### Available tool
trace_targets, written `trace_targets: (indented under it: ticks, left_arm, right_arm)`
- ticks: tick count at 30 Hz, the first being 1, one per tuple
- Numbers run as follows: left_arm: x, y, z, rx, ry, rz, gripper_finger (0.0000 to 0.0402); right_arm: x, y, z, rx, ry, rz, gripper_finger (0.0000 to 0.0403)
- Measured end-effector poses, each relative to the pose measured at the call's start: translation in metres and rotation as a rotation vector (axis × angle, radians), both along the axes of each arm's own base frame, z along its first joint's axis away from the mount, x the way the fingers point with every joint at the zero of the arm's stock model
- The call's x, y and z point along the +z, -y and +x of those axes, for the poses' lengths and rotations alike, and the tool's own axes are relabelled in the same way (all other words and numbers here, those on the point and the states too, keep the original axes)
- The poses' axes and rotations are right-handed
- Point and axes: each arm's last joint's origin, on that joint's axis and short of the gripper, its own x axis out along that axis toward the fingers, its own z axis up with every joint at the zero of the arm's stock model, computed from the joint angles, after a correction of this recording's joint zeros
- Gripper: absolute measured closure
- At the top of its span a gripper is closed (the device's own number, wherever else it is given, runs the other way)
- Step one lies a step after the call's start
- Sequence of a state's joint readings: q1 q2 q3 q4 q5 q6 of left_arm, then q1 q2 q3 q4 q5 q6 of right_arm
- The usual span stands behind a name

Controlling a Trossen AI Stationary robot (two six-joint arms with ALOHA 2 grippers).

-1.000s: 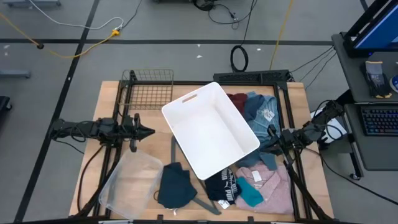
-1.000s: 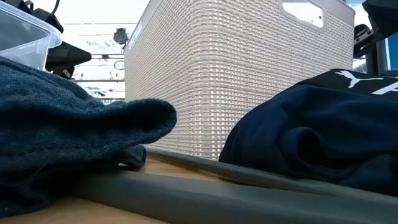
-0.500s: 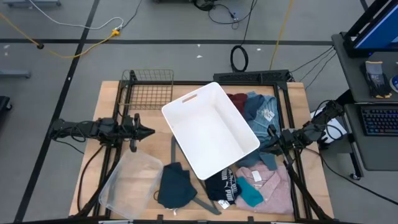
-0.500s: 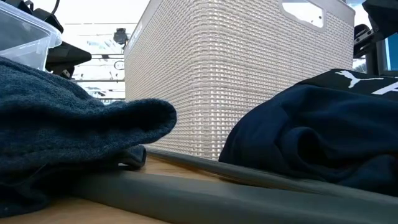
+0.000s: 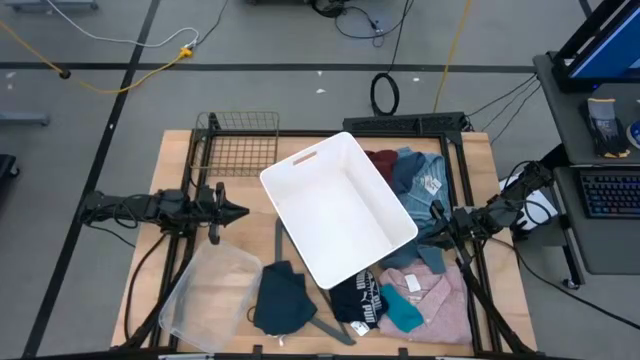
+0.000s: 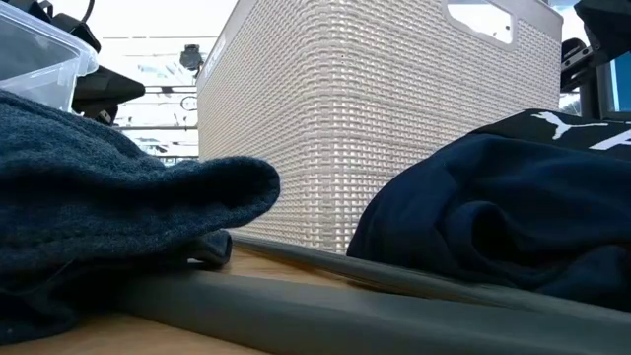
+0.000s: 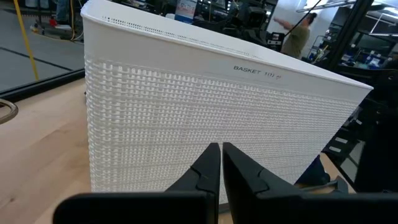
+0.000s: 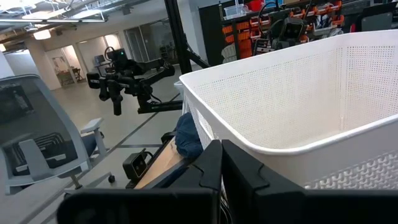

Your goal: Pick & Place Cloths

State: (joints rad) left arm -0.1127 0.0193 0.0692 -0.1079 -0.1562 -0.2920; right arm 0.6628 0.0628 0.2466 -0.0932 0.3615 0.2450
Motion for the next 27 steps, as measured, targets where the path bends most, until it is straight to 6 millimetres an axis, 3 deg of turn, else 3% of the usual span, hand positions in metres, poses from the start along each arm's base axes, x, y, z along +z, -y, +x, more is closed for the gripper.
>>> trace_targets:
  ticks: [27]
  left_arm:
    - [0.0,0.0,0.0,0.0,-0.001,0.0,0.0382]
  right_arm:
    - [0.012,0.001,-0.001,-0.007,0.116,0.034,0.0399]
